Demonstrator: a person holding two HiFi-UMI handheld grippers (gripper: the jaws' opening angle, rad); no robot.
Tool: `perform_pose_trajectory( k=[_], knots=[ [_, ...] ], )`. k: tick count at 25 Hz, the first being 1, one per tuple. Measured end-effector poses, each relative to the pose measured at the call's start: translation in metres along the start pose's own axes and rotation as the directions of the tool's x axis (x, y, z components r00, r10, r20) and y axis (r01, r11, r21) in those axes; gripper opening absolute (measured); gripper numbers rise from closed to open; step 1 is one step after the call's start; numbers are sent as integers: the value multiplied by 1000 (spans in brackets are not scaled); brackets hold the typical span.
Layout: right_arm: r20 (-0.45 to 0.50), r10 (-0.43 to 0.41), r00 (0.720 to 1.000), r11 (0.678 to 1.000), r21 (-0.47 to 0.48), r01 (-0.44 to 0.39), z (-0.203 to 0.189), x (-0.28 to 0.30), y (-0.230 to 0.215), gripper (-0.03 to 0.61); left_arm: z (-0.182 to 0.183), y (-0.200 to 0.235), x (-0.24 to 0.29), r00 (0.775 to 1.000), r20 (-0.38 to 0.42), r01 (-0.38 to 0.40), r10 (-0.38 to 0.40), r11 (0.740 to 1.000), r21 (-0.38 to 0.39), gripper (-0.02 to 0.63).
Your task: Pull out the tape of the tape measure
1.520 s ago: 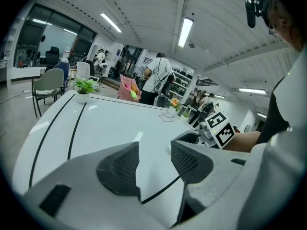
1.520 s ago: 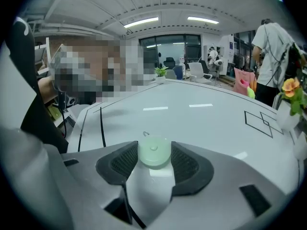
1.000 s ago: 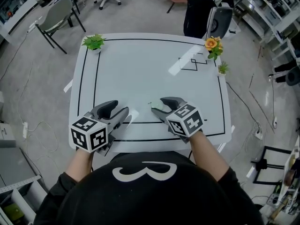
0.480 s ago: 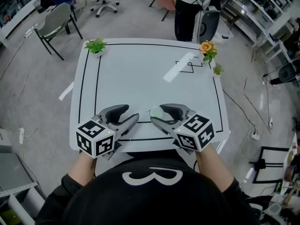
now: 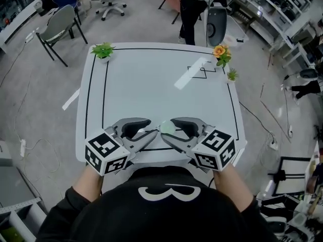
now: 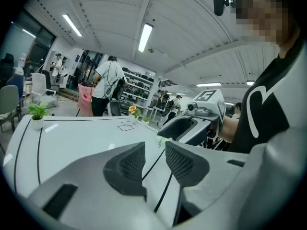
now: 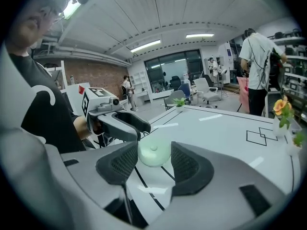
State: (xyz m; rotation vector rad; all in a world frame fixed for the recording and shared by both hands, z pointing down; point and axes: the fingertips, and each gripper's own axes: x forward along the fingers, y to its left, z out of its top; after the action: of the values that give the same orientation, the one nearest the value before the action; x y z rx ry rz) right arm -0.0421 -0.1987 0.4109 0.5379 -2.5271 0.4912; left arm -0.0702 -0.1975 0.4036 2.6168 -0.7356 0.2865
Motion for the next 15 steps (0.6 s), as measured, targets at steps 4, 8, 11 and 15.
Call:
perform_pose_trajectory(
  k=[4,8,11,15],
  knots=[
    [7,25,1000,999,-20,-25,-1,-2,10,219,2,-5,-1,1000,-8,18,-18,1000,14,127],
    [1,29,1000,998,-48,-29,-1,-6,19,219,2,-15,-6,999,-34,41,-39,999,30,63],
    [1,38,999,998,-59,-38,1,-7,26,219,3,-20,-10,997,-37,65,-64,997,29,37],
    [-6,37,999,997,-72,-37,2,-8,33,219,3,-28,-14,996,-43,84,-83,996,37,24]
  ],
)
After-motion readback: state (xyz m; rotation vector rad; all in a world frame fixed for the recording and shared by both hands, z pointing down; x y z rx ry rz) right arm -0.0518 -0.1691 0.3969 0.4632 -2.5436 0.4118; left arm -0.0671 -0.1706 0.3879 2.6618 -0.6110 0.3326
